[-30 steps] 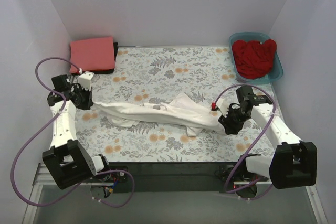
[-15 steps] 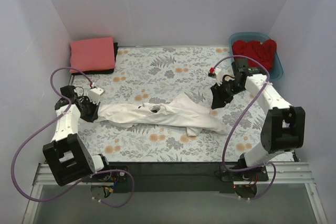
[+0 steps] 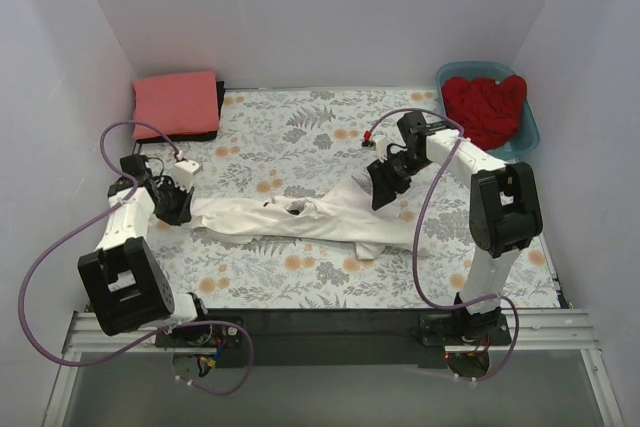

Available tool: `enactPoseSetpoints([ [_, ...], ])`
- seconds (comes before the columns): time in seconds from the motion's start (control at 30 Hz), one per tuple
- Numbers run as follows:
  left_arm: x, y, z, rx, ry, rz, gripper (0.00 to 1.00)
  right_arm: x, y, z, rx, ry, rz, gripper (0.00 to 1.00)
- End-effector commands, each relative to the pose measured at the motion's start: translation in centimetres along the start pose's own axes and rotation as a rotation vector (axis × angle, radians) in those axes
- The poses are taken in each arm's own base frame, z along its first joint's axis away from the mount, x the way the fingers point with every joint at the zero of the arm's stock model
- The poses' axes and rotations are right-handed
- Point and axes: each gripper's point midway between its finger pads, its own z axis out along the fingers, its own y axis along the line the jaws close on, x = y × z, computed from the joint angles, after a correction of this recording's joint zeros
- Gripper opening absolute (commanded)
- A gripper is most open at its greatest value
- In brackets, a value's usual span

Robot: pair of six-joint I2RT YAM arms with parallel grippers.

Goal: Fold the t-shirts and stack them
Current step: Flatten the tshirt out

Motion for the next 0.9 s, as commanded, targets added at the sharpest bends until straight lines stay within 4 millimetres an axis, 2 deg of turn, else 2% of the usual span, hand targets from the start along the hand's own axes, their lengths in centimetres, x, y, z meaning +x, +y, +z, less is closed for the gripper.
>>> enactPoseSetpoints([
  [0.0, -1.7, 0.1, -0.4, 0.013, -0.042, -0.002, 0.00, -0.9, 0.6, 0.4, -0.031, -0.014, 0.006, 0.56],
  [0.2, -2.2, 0.4, -0.5, 0.008, -0.049, 0.000, 0.00, 0.7, 2.8, 1.7, -0.094, 0.023, 0.001, 0.55],
  [0.43, -3.0, 0.6, -0.4, 0.021, -0.056, -0.019, 0.00, 1.5, 2.8, 2.5, -0.098, 0.053, -0.013, 0.54],
  [0.5, -3.0, 0.5, -0.3, 0.030, -0.055, -0.029, 0.00, 1.3, 2.6, 2.7, -0.096, 0.059, -0.016, 0.48],
  [0.57, -3.1, 0.5, -0.4, 0.028, -0.054, -0.027, 0.00, 1.0, 2.6, 2.6, -0.094, 0.054, -0.020, 0.30],
  [0.6, -3.2, 0.5, -0.4, 0.027, -0.057, -0.030, 0.00, 0.6, 2.5, 2.2, -0.079, 0.044, -0.034, 0.13],
  [0.67, -3.3, 0.5, -0.5, 0.031, -0.059, -0.031, 0.00, 0.3, 2.0, 1.6, -0.044, 0.036, -0.043, 0.01],
  [0.8, -4.8, 0.6, -1.2, 0.038, -0.093, -0.037, 0.00, -2.1, 0.4, -1.6, 0.051, -0.046, -0.085, 0.01],
  [0.87, -5.9, 0.7, -1.4, 0.047, -0.112, -0.069, 0.00, -4.8, -1.2, -4.6, 0.119, -0.130, -0.108, 0.01],
])
